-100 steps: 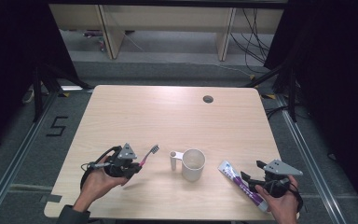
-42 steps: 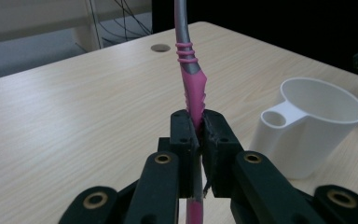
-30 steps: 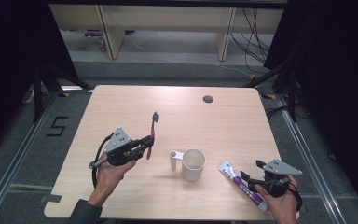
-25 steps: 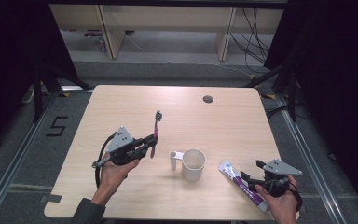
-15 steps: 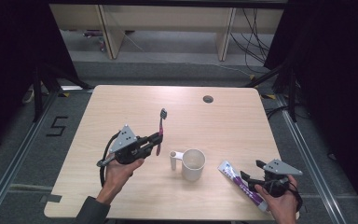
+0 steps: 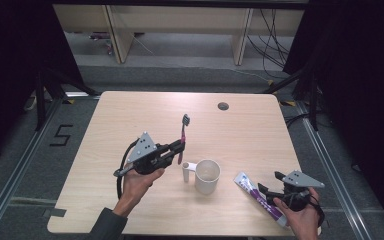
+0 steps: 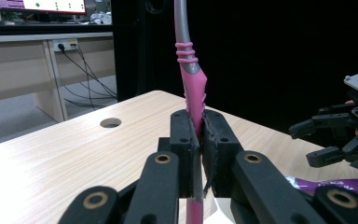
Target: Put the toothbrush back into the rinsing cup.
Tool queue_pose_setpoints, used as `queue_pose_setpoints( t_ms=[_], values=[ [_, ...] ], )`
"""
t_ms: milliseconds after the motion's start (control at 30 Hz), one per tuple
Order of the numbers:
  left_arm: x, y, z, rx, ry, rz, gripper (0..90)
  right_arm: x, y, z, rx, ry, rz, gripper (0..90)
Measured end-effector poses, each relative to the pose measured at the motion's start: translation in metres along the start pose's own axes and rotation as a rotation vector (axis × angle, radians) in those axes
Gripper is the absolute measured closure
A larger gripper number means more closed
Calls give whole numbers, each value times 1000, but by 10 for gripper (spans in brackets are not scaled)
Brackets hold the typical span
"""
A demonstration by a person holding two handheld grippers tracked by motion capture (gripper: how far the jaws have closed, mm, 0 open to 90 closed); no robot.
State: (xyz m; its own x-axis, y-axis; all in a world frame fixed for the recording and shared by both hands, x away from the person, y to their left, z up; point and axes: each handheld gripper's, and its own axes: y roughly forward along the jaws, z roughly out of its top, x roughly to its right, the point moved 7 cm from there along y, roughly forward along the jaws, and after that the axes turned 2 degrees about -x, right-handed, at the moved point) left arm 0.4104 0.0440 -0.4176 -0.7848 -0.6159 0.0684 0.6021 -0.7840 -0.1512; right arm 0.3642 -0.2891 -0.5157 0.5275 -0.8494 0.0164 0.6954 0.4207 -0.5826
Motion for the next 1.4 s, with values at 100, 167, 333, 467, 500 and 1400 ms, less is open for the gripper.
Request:
queue_pose_setpoints(
  t_ms=[100, 167, 333, 467, 500, 1400],
  values=[
    [2, 5, -2, 1, -1, -2, 828, 0, 0, 0, -1, 2, 2, 246],
    [2, 7, -3, 3, -5, -3, 828, -1, 0, -1, -7, 7, 9, 247],
    [5, 12, -5, 9, -6, -11, 828, 1, 0, 0, 2, -9, -7, 246],
    [7, 15, -9, -2, -2, -16, 828, 1, 0, 0, -1, -4, -5, 246],
    [7, 15, -9, -2, -2, -16, 828, 1, 0, 0, -1, -4, -5, 246],
    [8, 23, -41, -51, 13, -5, 827, -1, 0, 0, -6, 9, 11, 246]
  ],
)
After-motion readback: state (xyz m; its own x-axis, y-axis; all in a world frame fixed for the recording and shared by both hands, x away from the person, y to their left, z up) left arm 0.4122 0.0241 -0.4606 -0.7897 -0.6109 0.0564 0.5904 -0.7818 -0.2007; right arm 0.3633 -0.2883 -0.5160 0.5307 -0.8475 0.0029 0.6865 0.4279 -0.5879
